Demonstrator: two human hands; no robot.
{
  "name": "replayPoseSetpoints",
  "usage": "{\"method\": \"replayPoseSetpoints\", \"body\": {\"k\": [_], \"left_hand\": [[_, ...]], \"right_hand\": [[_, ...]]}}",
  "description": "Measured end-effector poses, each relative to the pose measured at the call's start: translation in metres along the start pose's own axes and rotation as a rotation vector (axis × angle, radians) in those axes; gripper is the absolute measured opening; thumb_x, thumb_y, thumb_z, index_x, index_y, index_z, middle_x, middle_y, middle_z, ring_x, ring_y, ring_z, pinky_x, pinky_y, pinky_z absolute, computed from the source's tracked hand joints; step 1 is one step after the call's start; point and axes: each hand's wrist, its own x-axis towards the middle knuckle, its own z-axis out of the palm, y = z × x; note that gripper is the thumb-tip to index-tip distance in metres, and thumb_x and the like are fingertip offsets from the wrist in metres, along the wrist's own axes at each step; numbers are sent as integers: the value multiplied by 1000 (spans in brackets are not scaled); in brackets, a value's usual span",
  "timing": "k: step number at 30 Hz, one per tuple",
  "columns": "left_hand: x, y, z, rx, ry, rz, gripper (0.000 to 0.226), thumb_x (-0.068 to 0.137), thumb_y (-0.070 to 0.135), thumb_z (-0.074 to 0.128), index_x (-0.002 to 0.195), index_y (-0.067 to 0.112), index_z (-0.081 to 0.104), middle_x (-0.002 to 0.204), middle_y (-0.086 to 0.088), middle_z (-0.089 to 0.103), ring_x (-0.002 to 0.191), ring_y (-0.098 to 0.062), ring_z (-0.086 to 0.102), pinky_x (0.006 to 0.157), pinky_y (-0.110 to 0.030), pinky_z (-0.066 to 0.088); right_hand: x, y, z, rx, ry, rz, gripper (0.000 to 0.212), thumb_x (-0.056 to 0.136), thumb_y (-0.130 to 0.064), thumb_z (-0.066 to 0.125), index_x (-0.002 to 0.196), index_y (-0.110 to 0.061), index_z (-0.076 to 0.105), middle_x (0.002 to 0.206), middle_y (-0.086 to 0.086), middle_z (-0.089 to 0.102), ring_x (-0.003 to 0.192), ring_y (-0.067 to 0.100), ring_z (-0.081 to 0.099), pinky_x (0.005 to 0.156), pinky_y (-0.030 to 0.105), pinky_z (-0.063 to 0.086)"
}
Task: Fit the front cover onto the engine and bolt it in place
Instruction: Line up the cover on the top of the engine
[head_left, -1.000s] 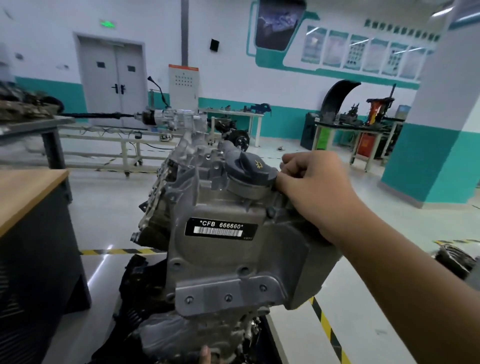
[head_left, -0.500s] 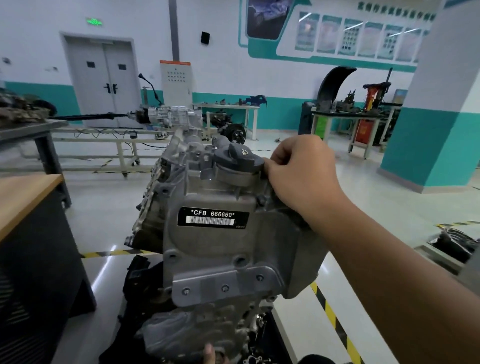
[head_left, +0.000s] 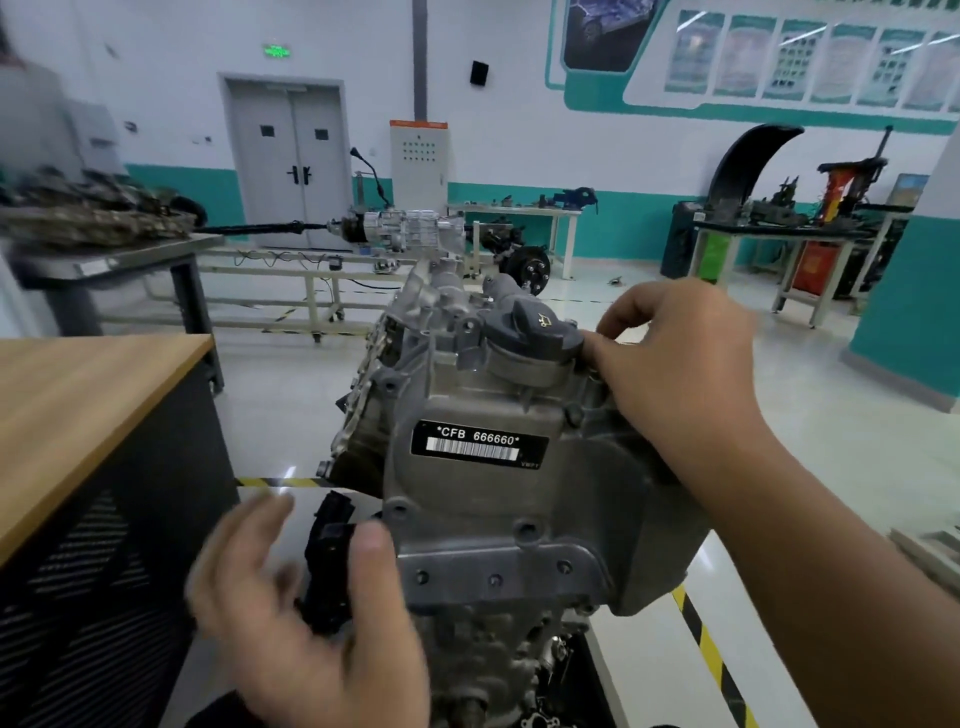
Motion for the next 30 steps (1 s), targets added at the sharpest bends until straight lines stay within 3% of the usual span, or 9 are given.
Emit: {"method": "replayPoseSetpoints", "body": {"k": [3,5,6,9,13,16,19,23,30], "left_hand": [[46,40,54,14,-403,-70,41,89,49,65,127,35,61,118,19,64,111,7,59,85,-22,52],[67,43,88,41,-648,-130,21,96,36,62,116,32,68,97,23,66,86,20,58,71,0,43],[72,41,98,29,-686,-151,15,99,25,60,106,32,71,88,22,66,72,18,57,63,3,40],[66,35,106,-18,-649,-172,28,96,13,61,86,36,75,86,21,72,74,13,62,66,2,43],[70,29,107,-48,-585,-240,17,89,18,70,87,31,80,88,20,77,92,7,68,87,-18,52],[69,28,109,-48,-565,-249,15,89,19,72,84,31,79,84,20,76,84,7,68,81,-19,51],[69,26,110,-46,-535,-267,19,89,19,74,77,33,76,79,24,74,77,11,67,69,-8,48],[68,27,110,-61,-536,-264,19,89,18,74,77,32,75,78,19,75,76,10,67,66,-5,46],[67,29,110,-48,-530,-252,23,89,18,74,73,34,73,73,26,72,70,12,64,60,-3,44]], "right_hand": [[1,0,-1,33,-62,10,20,85,-32,82,72,-29,68,81,-3,70,77,16,63,64,28,48],[1,-1,-2,76,-85,9,24,86,-28,82,68,-27,65,70,-8,65,67,8,59,57,22,42],[0,-2,-3,85,-94,3,27,86,-28,81,66,-27,64,68,-10,63,66,5,57,56,22,41],[2,-1,-2,99,-110,-11,29,87,-29,80,64,-26,63,67,-8,63,64,4,55,54,21,40],[2,3,-1,50,-113,-47,28,89,-29,78,66,-16,71,65,0,67,59,2,54,51,12,34],[3,2,-1,5,-122,-43,31,91,-33,75,68,-11,74,66,5,69,60,11,59,49,15,36],[3,1,1,-39,-126,-28,30,92,-35,72,73,-11,73,70,6,67,66,19,63,55,23,45],[1,-4,4,-72,-118,-57,21,89,-22,65,73,-8,68,71,8,63,68,25,60,63,32,52],[5,-8,-2,-114,-208,-73,15,85,-14,64,71,-8,59,76,9,57,76,29,56,61,28,37]]}}
